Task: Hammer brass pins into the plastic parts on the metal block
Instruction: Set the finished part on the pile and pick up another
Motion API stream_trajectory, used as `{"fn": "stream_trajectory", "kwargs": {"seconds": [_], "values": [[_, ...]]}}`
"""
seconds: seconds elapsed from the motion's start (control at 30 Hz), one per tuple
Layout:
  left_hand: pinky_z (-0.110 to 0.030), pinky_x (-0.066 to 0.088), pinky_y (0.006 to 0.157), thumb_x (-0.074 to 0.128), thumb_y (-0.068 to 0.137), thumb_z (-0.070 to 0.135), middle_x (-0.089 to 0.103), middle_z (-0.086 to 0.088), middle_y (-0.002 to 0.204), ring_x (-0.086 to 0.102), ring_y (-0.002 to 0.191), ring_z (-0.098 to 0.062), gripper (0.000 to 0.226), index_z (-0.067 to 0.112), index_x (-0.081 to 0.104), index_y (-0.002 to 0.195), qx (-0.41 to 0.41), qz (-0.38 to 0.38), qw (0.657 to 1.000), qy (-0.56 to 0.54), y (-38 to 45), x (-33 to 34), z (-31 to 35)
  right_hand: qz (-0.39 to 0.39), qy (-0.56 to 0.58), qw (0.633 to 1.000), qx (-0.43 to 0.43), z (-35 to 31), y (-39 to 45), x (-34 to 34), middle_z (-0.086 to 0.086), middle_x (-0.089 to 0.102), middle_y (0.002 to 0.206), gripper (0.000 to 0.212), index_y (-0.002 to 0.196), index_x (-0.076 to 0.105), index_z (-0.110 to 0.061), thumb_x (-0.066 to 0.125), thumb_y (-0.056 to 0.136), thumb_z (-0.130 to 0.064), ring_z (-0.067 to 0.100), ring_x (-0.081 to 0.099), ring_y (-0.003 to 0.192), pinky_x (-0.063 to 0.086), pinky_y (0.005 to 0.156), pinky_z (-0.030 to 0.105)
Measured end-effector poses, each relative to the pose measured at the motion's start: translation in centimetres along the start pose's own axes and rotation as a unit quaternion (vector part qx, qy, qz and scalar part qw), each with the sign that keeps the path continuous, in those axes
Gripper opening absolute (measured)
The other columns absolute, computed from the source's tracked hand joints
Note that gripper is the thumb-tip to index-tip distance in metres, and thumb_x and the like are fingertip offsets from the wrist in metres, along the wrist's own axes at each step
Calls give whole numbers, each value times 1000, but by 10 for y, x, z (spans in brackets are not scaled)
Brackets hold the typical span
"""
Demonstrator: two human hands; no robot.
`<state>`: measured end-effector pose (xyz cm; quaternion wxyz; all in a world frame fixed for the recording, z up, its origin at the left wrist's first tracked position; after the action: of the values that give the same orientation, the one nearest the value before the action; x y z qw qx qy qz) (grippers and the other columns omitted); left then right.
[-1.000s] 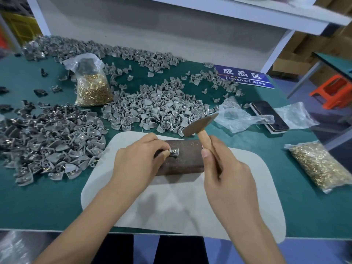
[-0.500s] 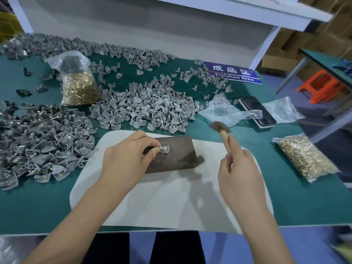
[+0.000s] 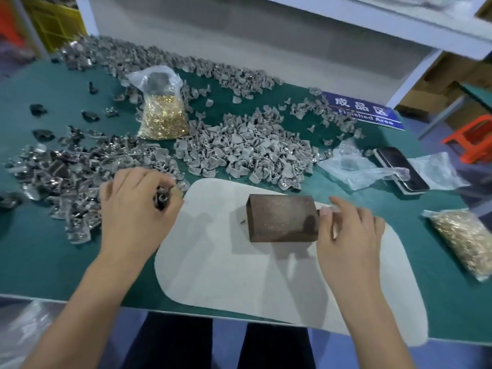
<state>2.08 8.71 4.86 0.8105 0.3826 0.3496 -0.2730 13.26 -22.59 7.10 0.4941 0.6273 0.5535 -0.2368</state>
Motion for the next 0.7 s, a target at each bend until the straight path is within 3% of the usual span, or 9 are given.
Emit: {"fn": "stream_trajectory", "kwargs": {"seconds": [0.2, 0.4, 0.7], "values": [[-43, 28, 103, 75, 85, 27, 63, 7, 103, 51, 117, -24, 7, 25, 71, 90, 11, 71, 997, -15, 1, -7, -31, -15, 75, 986, -151, -82, -15, 37, 3, 58, 103, 16, 109, 74, -21, 67, 95, -18, 29, 45, 101, 40, 90, 41], [-41, 25, 106, 78, 83, 31, 62, 7, 103, 49, 117, -23, 9, 27, 71, 87, 0, 46, 999, -20, -1, 2, -40, -20, -5, 989, -149, -94, -30, 64, 9, 54, 114, 30, 115, 73, -21, 76, 85, -15, 32, 42, 107, 40, 93, 48], [-41, 26, 105, 77, 85, 31, 61, 5, 106, 46, 119, -23, 8, 25, 72, 89, 1, 13, 999, -29, -1, 5, -38, -43, -104, 979, -170, -100, -35, 70, 16, 55, 118, 24, 101, 78, -17, 82, 78, -13, 38, 44, 103, 41, 84, 53]]}}
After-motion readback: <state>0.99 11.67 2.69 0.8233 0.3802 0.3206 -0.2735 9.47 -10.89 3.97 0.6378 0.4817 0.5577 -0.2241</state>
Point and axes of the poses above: each hand's wrist, its own y-axis towards the middle knuckle, its own x-axis out of the palm, z = x × y, the point moved 5 cm from there along y, towards the middle knuckle
